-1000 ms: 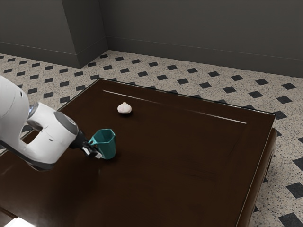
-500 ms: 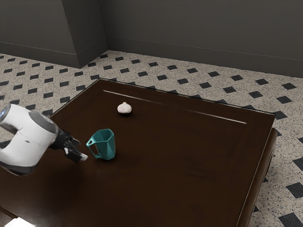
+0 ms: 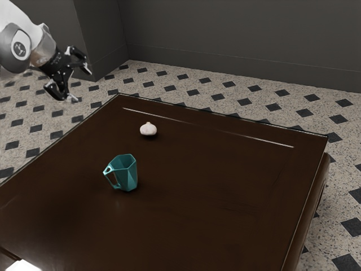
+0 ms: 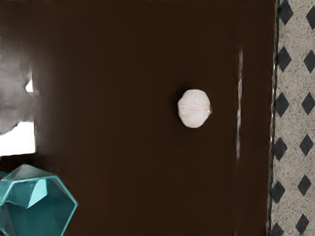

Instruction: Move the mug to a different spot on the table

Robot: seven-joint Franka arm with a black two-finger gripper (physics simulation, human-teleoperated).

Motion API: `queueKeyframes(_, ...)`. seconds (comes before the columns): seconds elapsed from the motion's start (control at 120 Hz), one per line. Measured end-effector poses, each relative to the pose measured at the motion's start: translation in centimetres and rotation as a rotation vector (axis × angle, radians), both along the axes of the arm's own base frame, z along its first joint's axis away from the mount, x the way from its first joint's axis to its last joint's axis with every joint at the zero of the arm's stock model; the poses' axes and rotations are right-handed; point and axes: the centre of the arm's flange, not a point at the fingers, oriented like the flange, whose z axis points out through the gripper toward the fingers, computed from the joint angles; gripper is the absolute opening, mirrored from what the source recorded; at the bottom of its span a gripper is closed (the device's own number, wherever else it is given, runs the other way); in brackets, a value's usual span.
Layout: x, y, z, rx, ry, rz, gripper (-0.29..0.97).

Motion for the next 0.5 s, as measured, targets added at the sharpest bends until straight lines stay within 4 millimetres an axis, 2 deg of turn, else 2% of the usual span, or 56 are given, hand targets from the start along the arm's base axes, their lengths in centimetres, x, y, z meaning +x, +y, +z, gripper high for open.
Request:
queueKeyframes(0.058,1.6,-1.7,1.8,0.093,0.064,-0.120,0.68)
queueKeyframes(0.142,3.2,-3.5,2.1,0.211,0.161,-0.278,0.68)
queueKeyframes(0.2,3.8,-5.3,1.5,0.276,0.224,-0.391,0.68)
queueKeyframes(0.358,3.9,-9.5,0.0,0.398,0.329,-0.652,0.68)
queueKeyframes(0.5,3.6,-10.4,-0.4,0.484,0.372,-0.823,0.68)
